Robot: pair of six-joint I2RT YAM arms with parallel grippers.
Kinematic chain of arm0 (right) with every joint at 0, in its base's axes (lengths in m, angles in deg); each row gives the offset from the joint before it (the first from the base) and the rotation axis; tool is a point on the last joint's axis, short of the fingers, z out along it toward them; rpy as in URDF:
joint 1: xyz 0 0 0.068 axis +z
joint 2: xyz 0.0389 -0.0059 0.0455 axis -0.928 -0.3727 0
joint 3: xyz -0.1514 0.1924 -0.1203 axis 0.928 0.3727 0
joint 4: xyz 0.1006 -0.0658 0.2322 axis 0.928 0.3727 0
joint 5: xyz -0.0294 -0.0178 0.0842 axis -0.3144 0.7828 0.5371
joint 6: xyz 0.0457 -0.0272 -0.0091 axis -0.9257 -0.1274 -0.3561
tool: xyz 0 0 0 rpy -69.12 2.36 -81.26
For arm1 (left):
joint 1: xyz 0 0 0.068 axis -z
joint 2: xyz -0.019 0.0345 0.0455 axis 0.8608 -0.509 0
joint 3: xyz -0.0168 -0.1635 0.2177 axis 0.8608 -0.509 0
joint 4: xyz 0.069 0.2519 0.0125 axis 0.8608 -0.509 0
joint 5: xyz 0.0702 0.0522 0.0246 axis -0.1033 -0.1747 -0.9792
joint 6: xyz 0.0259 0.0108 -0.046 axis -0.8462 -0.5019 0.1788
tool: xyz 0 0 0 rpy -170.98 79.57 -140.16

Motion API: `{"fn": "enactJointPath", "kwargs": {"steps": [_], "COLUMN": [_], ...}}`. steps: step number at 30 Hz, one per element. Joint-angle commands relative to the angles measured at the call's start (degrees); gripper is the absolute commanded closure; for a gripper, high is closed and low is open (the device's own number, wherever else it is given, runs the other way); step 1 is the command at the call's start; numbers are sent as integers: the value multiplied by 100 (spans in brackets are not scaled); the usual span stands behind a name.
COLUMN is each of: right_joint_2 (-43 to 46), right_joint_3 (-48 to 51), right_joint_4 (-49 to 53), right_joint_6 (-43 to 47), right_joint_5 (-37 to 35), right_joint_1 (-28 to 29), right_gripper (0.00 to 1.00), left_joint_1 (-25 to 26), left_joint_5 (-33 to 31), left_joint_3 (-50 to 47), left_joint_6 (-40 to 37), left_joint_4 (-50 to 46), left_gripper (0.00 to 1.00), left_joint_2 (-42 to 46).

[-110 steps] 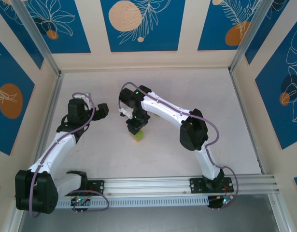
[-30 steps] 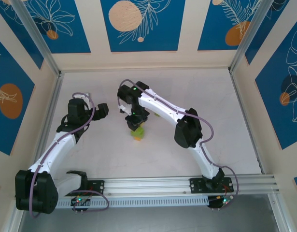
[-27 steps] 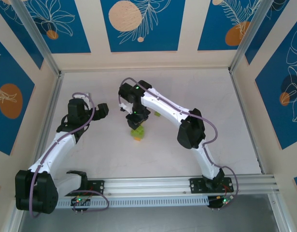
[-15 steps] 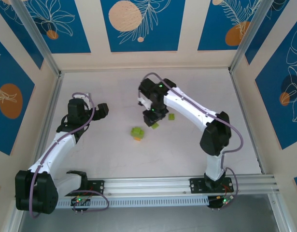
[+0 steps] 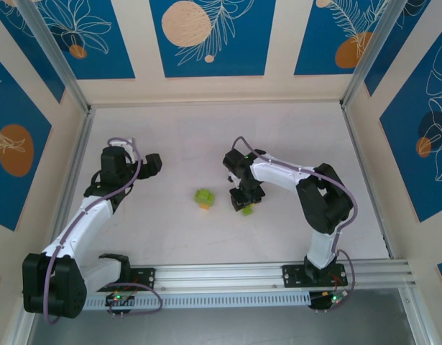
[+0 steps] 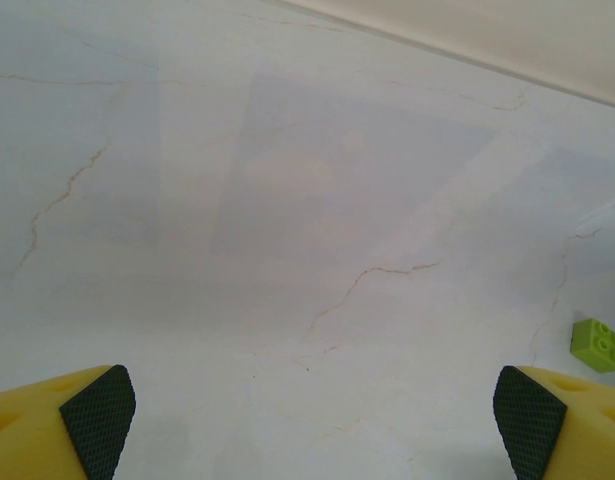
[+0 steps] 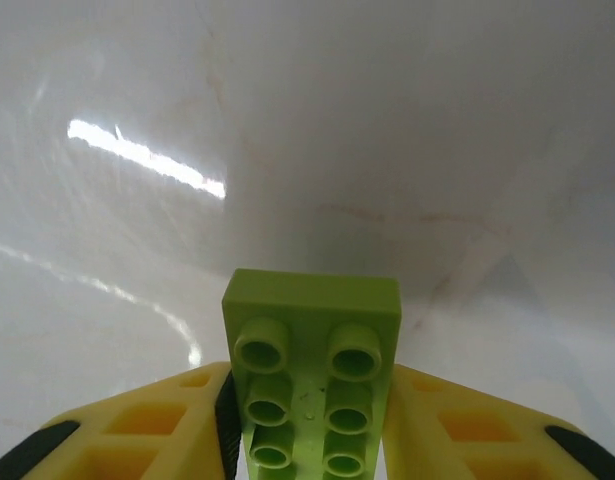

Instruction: Assemble a carrot with lego

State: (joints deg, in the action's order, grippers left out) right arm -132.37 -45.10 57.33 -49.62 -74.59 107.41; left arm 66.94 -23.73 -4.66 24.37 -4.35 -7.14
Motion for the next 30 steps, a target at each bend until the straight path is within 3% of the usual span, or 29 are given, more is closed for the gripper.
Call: {"fn": "enactJointPath", "kwargs": {"steps": [1,9,30], "right_joint_2": [-211,-263,-58], "right_joint_3": [90,299,160], "right_joint_4": [-391,-733,-903], "right_joint_6": [-88,167,619], "right_joint_5": [-59,-95,-426], "right_joint_1": [35,53,53], "right_gripper": [56,50,50], "left_joint_1": [51,53,54], "left_joint_5": [97,89,87], "left_joint_3": [92,110,99], "left_joint_6": [-74,-84,-91], "left_joint_4": [52,38,40], "left_gripper": [5,5,5], "left_joint_2": [38,-2,-4]}}
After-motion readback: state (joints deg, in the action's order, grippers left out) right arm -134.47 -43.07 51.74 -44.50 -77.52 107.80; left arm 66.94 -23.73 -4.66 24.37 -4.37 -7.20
